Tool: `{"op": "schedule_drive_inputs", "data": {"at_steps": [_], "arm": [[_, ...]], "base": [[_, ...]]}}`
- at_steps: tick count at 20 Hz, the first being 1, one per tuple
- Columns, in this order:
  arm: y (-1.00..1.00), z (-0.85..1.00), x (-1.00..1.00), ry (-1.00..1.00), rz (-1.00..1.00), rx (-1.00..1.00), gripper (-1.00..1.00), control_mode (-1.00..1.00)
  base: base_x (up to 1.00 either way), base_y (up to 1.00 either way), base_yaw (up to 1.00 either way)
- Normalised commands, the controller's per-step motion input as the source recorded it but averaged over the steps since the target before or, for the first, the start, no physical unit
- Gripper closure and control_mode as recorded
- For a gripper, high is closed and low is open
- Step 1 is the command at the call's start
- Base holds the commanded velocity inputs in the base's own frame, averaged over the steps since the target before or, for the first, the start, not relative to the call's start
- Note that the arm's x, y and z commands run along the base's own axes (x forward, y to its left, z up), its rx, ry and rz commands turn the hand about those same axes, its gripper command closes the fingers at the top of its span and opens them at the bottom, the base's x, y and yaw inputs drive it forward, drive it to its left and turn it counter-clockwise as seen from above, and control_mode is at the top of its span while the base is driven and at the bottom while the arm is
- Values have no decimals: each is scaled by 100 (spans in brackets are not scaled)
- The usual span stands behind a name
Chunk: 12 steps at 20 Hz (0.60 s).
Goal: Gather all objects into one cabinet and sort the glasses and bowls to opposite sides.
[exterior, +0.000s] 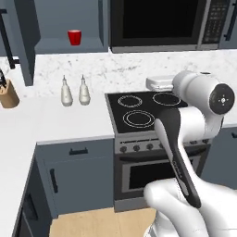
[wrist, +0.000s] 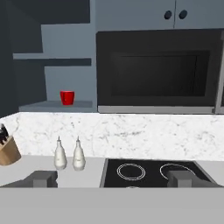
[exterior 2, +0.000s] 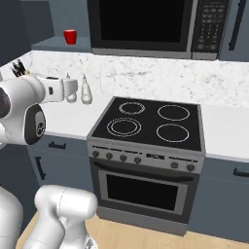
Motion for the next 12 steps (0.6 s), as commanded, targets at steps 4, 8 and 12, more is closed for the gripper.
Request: {"op": "schedule_drive_inputs", "data": {"at_steps": [4,8,12], "arm": [[0,0,0,0,0,0,-100,100],[0,0,0,0,0,0,-100,100],[0,0,0,0,0,0,-100,100]], "base": [[82,24,0],[5,4,0],[24,46,3]]}}
